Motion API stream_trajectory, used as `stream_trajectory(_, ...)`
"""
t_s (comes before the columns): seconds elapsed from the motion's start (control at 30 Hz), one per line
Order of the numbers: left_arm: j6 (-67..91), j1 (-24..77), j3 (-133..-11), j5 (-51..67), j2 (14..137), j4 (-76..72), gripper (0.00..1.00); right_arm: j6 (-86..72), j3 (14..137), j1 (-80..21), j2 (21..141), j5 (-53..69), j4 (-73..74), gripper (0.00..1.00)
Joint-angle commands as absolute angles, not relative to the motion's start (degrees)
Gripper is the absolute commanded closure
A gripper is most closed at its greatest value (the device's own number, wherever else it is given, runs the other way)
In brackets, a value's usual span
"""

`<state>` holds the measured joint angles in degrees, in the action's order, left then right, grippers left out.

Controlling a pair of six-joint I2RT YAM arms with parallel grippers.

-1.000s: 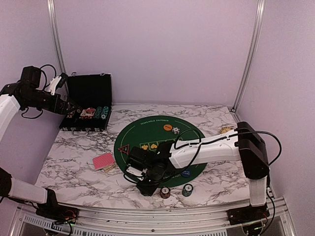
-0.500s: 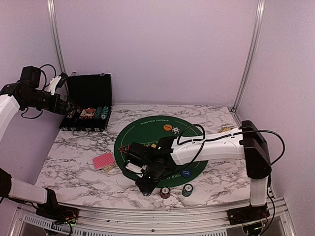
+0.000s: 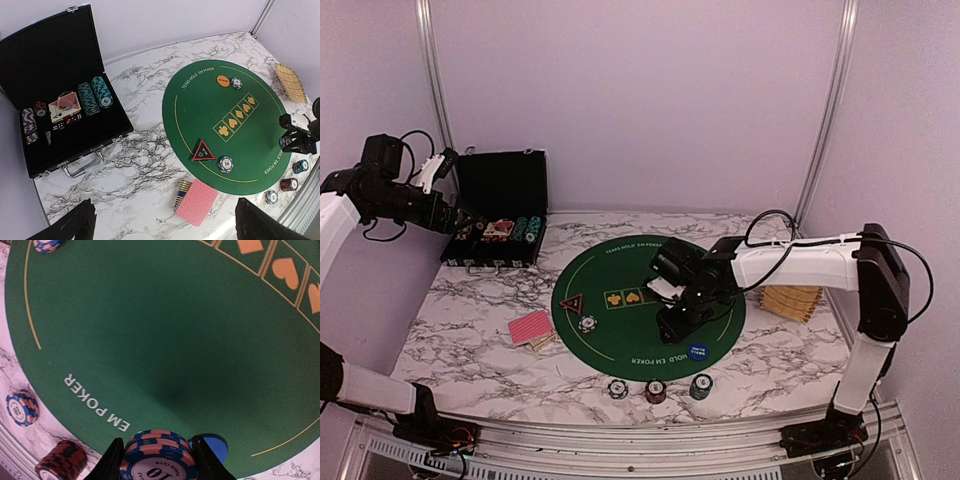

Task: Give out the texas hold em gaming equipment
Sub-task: Place the poker chips pile in the small blind area.

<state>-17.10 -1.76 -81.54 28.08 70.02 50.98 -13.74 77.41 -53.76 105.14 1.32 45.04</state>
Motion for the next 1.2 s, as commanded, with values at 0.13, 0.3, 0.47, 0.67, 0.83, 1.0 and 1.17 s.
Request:
stream_trajectory(0.13,-17.9,-1.6,-82.1,29.1,68.6,52.6,0.01,-14.7,66.0,-42.7,98.5,0.3,39.9,0.79)
stream_trajectory(0.3,-18.0,-1.5,-82.2,29.2,68.7,52.6,0.01,-14.9,62.4,-37.9,97.1,-2.3,37.7,0.8)
stream_trajectory(0.47,-18.0,-1.6,-82.2,29.3,68.7,52.6,0.01,-15.4,60.8,-36.0,97.2,-2.5,36.1,0.79)
stream_trajectory(0.67,-18.1,-1.5,-82.4,29.2,68.9,52.6,0.01,-15.7,59.8,-35.9,97.8,-1.6,35.2,0.79)
stream_trajectory(0.83,-18.1,-1.6,-82.3,29.3,69.1,52.6,0.01,-15.7,59.3,-35.9,97.3,-1.7,35.5,0.77)
stream_trajectory(1.0,-18.1,-1.6,-82.3,29.6,69.3,52.6,0.01,-15.9,59.5,-35.9,97.6,-2.4,35.9,0.49)
stream_trajectory(1.17,-18.3,-1.5,-82.3,29.2,69.0,52.6,0.01,-16.0,61.1,-36.0,97.4,-3.5,36.8,0.37)
